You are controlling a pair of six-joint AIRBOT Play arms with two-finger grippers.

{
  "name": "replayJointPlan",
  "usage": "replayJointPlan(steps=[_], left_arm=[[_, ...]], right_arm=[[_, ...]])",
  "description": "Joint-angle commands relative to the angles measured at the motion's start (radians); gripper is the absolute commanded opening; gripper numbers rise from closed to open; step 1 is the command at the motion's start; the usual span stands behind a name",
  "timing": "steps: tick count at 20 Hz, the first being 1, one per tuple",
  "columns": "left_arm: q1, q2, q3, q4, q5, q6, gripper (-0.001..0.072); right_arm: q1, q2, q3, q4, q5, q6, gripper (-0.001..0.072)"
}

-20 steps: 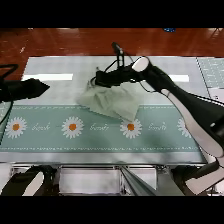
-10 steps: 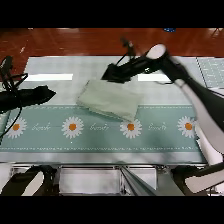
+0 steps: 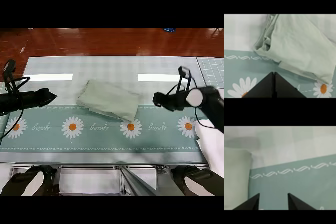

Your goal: Fold the shirts.

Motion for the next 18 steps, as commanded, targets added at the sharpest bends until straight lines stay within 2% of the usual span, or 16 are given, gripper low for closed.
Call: replayJointPlan(steps=[1, 4, 8, 10, 13, 14, 16, 17, 18], left_arm=[[-0.003, 0.0, -0.013, 0.0, -0.007, 0.0, 0.002], [-0.004, -0.001, -0.027, 0.0, -0.018, 0.0, 0.002], [-0.005, -0.002, -0.027, 0.0, -0.029, 0.0, 0.002], [-0.005, -0.002, -0.027, 0.0, -0.03, 0.0, 0.002], [-0.005, -0.002, -0.027, 0.0, -0.029, 0.0, 0.002], [-0.005, -0.002, -0.027, 0.0, -0.029, 0.0, 0.002], [-0.005, -0.002, -0.027, 0.0, -0.029, 0.0, 0.002], [-0.005, -0.002, -0.027, 0.0, -0.029, 0.0, 0.002], [-0.005, -0.002, -0.027, 0.0, -0.029, 0.0, 0.002]], right_arm=[[-0.004, -0.029, -0.178, 0.352, -0.19, -0.192, 0.042], [-0.005, -0.157, -0.176, 0.662, -0.202, -0.447, 0.042], [-0.005, -0.275, -0.172, 0.984, -0.204, -0.694, 0.0419], [-0.005, -0.325, -0.134, 1.051, -0.179, -0.754, 0.0419], [-0.002, -0.411, -0.018, 1.056, -0.138, -0.763, 0.0413], [0.003, -0.442, 0.026, 1.055, -0.116, -0.763, 0.0377], [0.024, -0.495, 0.114, 1.055, -0.063, -0.793, 0.0108], [0.03, -0.506, 0.156, 1.052, -0.037, -0.821, 0.0028], [0.035, -0.508, 0.201, 1.043, -0.014, -0.832, 0.0028]])
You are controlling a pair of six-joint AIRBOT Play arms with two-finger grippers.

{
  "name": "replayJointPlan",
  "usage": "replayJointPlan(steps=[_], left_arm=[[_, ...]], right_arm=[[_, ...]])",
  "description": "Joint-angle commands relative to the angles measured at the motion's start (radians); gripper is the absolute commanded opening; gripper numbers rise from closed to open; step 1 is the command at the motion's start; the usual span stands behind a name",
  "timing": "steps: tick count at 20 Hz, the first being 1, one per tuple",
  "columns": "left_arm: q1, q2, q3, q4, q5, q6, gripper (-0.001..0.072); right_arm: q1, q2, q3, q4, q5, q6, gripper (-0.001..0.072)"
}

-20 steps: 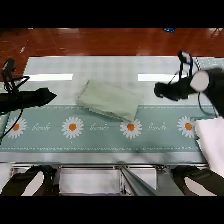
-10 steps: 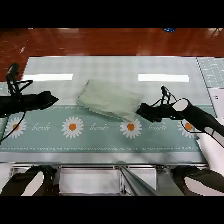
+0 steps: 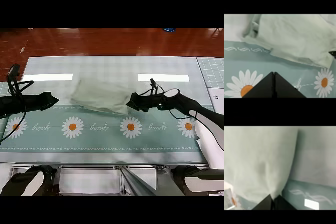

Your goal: Fold the shirts.

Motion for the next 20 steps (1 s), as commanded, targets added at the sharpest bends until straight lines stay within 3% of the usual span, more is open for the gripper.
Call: replayJointPlan(steps=[1, 11, 12, 14, 20], left_arm=[[-0.001, -0.001, -0.001, 0.0, 0.0, 0.0, 0.002], [-0.001, -0.001, -0.008, 0.0, 0.026, 0.001, 0.002], [-0.007, 0.0, -0.008, 0.0, 0.018, 0.014, 0.002], [-0.032, 0.001, -0.008, 0.0, -0.03, 0.12, 0.002], [-0.082, 0.0, -0.008, 0.0, -0.016, 0.131, 0.002]], right_arm=[[0.015, -0.045, 0.162, -0.002, 0.097, -0.057, 0.0028], [-0.075, -0.032, 0.823, -0.417, 0.34, 0.245, 0.0027], [-0.104, -0.019, 0.858, -0.431, 0.36, 0.263, 0.0027], [-0.174, 0.024, 0.908, -0.46, 0.401, 0.301, 0.0027], [-0.472, 0.182, 0.938, -0.477, 0.547, 0.388, 0.0027]])
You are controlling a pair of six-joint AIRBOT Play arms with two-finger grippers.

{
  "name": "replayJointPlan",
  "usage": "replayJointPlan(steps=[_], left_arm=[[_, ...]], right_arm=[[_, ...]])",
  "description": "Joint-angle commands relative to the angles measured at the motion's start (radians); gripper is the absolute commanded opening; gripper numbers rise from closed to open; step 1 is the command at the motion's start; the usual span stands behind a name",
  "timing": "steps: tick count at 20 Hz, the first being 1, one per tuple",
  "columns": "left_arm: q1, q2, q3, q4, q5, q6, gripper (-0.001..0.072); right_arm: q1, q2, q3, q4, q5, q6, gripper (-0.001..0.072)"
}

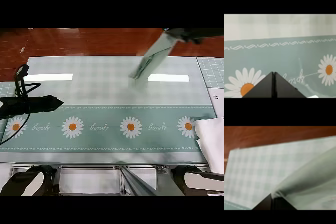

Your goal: Fold the shirts.

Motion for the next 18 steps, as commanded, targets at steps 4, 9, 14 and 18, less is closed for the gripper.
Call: replayJointPlan(steps=[4, 9, 14, 18], left_arm=[[-0.045, 0.0, 0.0, -0.001, 0.0, 0.02, 0.002], [-0.126, -0.001, 0.0, 0.0, 0.072, 0.02, 0.002], [-0.203, -0.001, 0.0, 0.0, 0.188, 0.019, 0.002], [-0.209, -0.007, 0.0, 0.0, 0.201, 0.019, 0.002]], right_arm=[[-0.343, 0.159, 0.021, -0.074, 0.249, 0.127, 0.0027], [-0.517, 0.286, 0.0, -0.39, 0.529, 0.136, 0.0026], [-0.739, 0.497, -0.275, -0.626, 0.633, 0.105, 0.0026], [-0.975, 0.645, -0.518, -0.866, 0.632, 0.039, 0.0026]])
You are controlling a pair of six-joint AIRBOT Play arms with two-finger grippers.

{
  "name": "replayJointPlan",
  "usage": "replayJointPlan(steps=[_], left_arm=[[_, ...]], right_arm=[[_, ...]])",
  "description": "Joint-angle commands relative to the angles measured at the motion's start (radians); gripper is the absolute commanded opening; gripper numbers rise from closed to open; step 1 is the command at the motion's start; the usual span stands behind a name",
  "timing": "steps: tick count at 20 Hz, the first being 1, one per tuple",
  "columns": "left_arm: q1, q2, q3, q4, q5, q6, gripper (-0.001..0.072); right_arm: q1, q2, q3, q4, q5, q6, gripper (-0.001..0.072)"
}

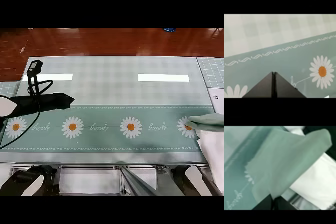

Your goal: Fold the shirts.

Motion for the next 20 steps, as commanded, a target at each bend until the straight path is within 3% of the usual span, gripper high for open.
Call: replayJointPlan(steps=[1, 3, 4, 5, 6, 10, 12, 13, 15, 17, 18, 20], left_arm=[[-0.013, -0.01, 0.0, 0.001, 0.03, -0.001, 0.002], [-0.013, -0.025, 0.0, 0.001, 0.028, -0.001, 0.002], [-0.013, -0.035, 0.0, 0.001, 0.027, -0.001, 0.002], [-0.013, -0.046, 0.0, 0.001, 0.028, -0.001, 0.002], [-0.013, -0.06, 0.0, 0.001, 0.03, -0.001, 0.002], [0.032, -0.112, 0.041, 0.002, 0.053, -0.068, 0.002], [0.087, -0.127, 0.134, 0.002, 0.076, -0.068, 0.002], [0.11, -0.14, 0.2, 0.002, 0.073, -0.068, 0.002], [0.126, -0.184, 0.372, 0.002, 0.042, -0.068, 0.0019], [0.106, -0.254, 0.568, 0.056, -0.045, -0.07, 0.0019], [0.085, -0.288, 0.655, 0.115, -0.104, -0.104, 0.0019], [0.047, -0.325, 0.718, 0.201, -0.167, -0.168, 0.0019]], right_arm=[[-0.205, 0.126, -0.213, -0.226, 0.026, -0.03, 0.0026], [-0.275, 0.163, -0.322, -0.225, 0.032, 0.002, 0.0028], [-0.29, 0.174, -0.373, -0.243, 0.032, 0.016, 0.0104], [-0.29, 0.177, -0.409, -0.273, 0.032, 0.026, 0.0292], [-0.285, 0.174, -0.429, -0.278, 0.022, 0.024, 0.0421], [-0.237, 0.101, -0.373, -0.207, -0.054, 0.022, 0.0379], [-0.196, 0.027, -0.286, -0.029, -0.123, 0.017, 0.0083], [-0.158, -0.014, -0.236, 0.125, -0.179, -0.002, 0.0028], [-0.027, -0.094, -0.148, 0.407, -0.305, -0.007, 0.0027], [0.206, -0.173, -0.063, 0.617, -0.472, -0.13, 0.0028], [0.328, -0.204, -0.031, 0.652, -0.528, -0.179, 0.0028], [0.579, -0.261, -0.002, 0.584, -0.603, -0.209, 0.0028]])
